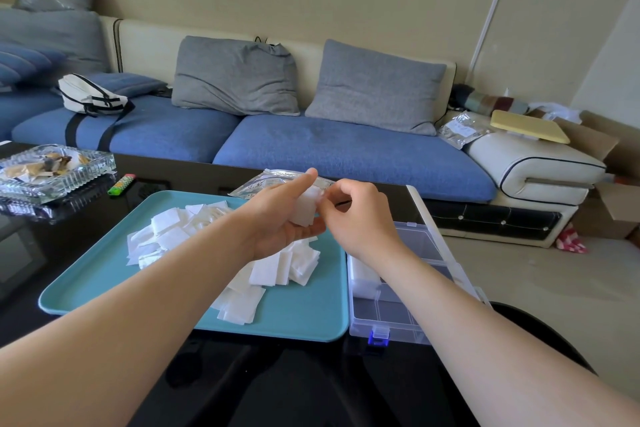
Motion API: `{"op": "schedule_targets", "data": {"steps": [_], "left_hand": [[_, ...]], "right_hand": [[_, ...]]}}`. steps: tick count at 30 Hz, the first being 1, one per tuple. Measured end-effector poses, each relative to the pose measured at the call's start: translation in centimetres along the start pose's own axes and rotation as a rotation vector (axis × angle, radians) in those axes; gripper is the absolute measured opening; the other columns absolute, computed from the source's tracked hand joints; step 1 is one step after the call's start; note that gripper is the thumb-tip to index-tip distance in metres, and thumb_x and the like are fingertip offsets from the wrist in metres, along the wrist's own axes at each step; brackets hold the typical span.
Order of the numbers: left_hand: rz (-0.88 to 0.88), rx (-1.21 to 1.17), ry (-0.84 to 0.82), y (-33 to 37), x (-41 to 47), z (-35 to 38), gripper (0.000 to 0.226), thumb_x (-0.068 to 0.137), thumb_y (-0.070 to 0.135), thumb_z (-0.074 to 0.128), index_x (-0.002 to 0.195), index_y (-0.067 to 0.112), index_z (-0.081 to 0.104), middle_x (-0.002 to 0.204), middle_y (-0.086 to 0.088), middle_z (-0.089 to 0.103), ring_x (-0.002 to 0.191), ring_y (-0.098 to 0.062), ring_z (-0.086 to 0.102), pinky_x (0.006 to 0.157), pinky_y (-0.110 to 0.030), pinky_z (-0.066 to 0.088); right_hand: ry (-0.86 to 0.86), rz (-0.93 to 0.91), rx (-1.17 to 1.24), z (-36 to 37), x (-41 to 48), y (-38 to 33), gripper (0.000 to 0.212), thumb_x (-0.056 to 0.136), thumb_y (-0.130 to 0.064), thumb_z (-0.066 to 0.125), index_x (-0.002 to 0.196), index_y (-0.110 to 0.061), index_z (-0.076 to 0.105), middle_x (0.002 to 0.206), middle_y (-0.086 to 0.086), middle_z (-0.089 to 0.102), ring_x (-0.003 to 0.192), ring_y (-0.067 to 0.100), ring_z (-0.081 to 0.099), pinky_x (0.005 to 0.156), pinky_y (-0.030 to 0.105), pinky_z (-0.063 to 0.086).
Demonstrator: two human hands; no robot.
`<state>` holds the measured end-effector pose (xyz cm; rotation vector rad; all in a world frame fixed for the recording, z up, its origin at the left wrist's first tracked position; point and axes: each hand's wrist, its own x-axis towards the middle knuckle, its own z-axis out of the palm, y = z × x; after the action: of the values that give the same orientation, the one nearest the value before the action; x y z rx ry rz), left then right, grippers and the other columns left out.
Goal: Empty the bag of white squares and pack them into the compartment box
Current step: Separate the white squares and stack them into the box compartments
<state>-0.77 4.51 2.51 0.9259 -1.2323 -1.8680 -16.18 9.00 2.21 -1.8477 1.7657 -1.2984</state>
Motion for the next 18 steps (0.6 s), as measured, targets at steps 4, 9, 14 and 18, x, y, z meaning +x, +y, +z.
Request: {"op": "schedule_targets", "data": {"steps": [4, 9, 14, 18], "left_hand": [[0.033, -0.068, 0.105, 0.19, -0.29, 0.61, 0.035, 0.110, 0.028, 0.052, 0.132, 0.002, 0.060, 0.128, -0.021, 0.070, 0.116, -0.031, 0.072, 0.089, -0.041, 0.063], [0.054, -0.100, 0.134, 0.29, -0.41, 0.80, 0.031, 0.110, 0.020, 0.050, 0.132, -0.001, 0.057, 0.127, -0.024, 0.069, 0.113, -0.034, 0.073, 0.083, -0.042, 0.065], [0.053, -0.091, 0.113, 0.19, -0.29, 0.74, 0.034, 0.111, 0.024, 0.047, 0.134, 0.001, 0.057, 0.128, -0.021, 0.070, 0.114, -0.031, 0.073, 0.086, -0.043, 0.064], [0.060, -0.034, 0.017, 0.32, -0.78, 0.92, 0.037, 0.113, 0.027, 0.040, 0.136, 0.004, 0.058, 0.123, -0.015, 0.075, 0.112, -0.026, 0.074, 0.093, -0.042, 0.061]], "right_hand": [[-0.025, 0.003, -0.013, 0.05, -0.17, -0.15, 0.014, 0.095, -0.022, 0.068, 0.083, -0.018, 0.075, 0.079, -0.010, 0.074, 0.077, 0.009, 0.069, 0.072, 0.030, 0.059], [-0.034, 0.004, -0.044, 0.21, -0.08, -0.12, 0.015, 0.095, -0.024, 0.067, 0.082, -0.018, 0.072, 0.081, -0.008, 0.073, 0.077, 0.011, 0.069, 0.071, 0.032, 0.058], [-0.038, 0.000, -0.009, 0.02, -0.17, -0.32, 0.008, 0.094, -0.026, 0.069, 0.089, -0.020, 0.071, 0.086, -0.009, 0.073, 0.080, 0.008, 0.068, 0.072, 0.028, 0.056], [-0.089, 0.023, 0.126, -0.14, -0.26, -0.49, 0.033, 0.086, -0.040, 0.078, 0.114, -0.031, 0.062, 0.102, -0.011, 0.070, 0.087, 0.005, 0.069, 0.074, 0.025, 0.059]]}}
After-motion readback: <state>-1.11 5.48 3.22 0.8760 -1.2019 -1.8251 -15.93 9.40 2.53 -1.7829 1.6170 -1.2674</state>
